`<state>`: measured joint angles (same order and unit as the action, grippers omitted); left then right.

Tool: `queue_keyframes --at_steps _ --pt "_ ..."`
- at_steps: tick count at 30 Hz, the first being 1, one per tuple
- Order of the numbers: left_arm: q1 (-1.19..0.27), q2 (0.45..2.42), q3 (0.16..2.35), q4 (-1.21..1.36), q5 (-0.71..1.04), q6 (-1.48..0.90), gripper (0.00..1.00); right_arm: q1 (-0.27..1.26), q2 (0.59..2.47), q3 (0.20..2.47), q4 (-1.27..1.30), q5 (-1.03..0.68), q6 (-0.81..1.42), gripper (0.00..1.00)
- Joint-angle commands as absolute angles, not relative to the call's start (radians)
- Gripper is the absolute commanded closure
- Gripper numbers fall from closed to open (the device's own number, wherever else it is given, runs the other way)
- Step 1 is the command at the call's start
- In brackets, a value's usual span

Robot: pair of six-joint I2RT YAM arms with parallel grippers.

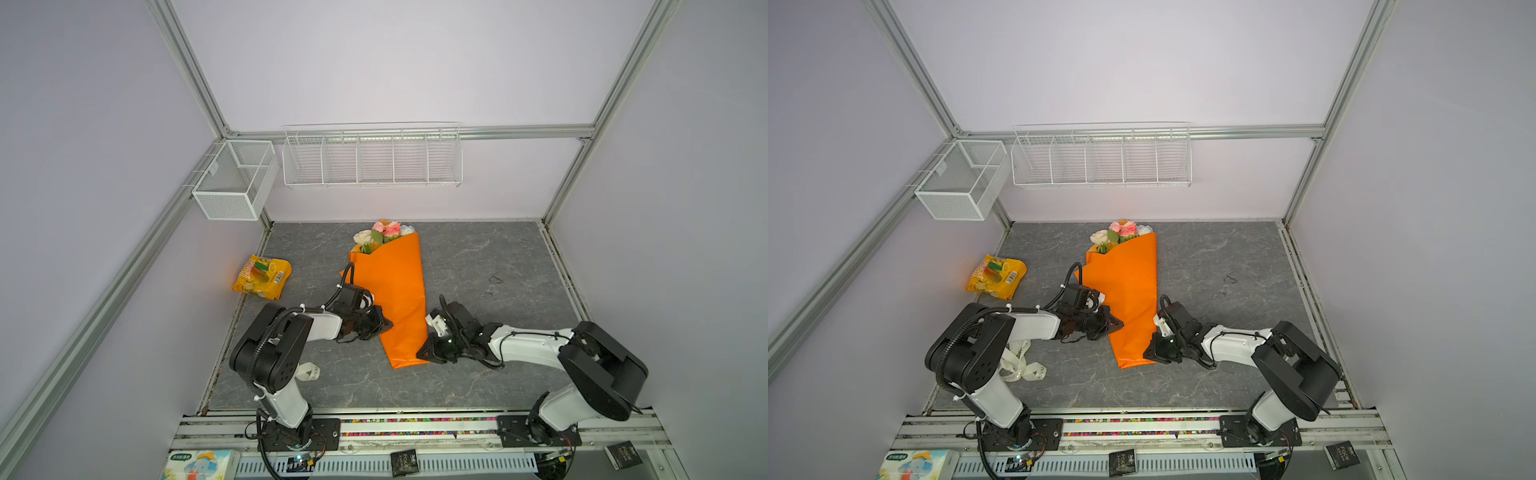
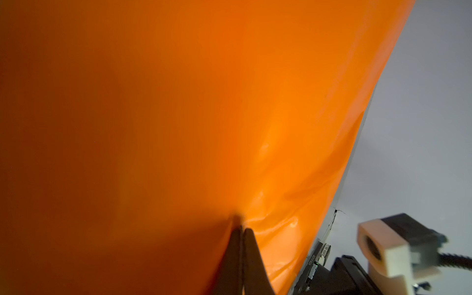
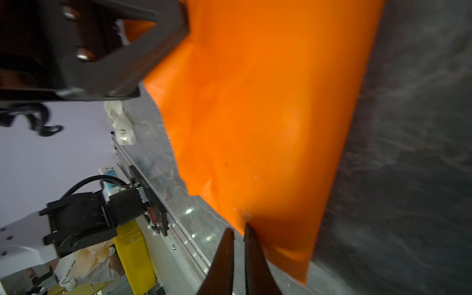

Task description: Tie the bouquet of fake flowers

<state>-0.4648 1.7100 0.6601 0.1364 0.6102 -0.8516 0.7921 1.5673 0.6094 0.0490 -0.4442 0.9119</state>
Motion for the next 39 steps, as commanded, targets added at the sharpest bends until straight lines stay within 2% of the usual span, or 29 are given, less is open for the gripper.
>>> queue_keyframes --at_steps 1,12,18,23,25,30,31,34,36,39 --pt "-0.462 1.708 0.667 0.1 0.607 -0.833 1.0 0.788 1.594 0.558 -0.004 -0.431 0.901 0.87" --pt "-0.462 1.711 0.67 0.105 0.616 -0.833 1.0 0.765 1.428 0.64 -0.097 -0.415 0.869 0.87" --pt "-0.462 1.7 0.67 0.134 0.643 -0.847 1.0 0.744 1.551 0.681 -0.042 -0.418 0.867 0.86" --pt "-0.463 1.653 0.682 0.104 0.628 -0.843 0.97 0.747 1.605 0.612 -0.055 -0.386 0.871 0.85" --pt "-0.463 1.621 0.693 0.059 0.603 -0.828 0.9 0.749 1.58 0.604 -0.05 -0.39 0.867 0.84" --pt "-0.458 1.469 0.753 -0.161 0.462 -0.742 0.58 0.734 1.459 0.742 -0.217 -0.342 0.771 0.74" --pt "-0.454 1.439 0.762 -0.201 0.434 -0.726 0.56 0.724 1.448 0.77 -0.248 -0.334 0.752 0.72" --pt "-0.417 1.364 0.791 -0.326 0.323 -0.732 0.37 0.673 1.436 0.823 -0.284 -0.327 0.703 0.66" --pt "-0.365 1.352 0.798 -0.348 0.327 -0.715 0.28 0.63 1.451 0.846 -0.281 -0.329 0.678 0.6" --pt "-0.302 1.391 0.798 -0.305 0.376 -0.71 0.2 0.574 1.507 0.899 -0.28 -0.343 0.64 0.52"
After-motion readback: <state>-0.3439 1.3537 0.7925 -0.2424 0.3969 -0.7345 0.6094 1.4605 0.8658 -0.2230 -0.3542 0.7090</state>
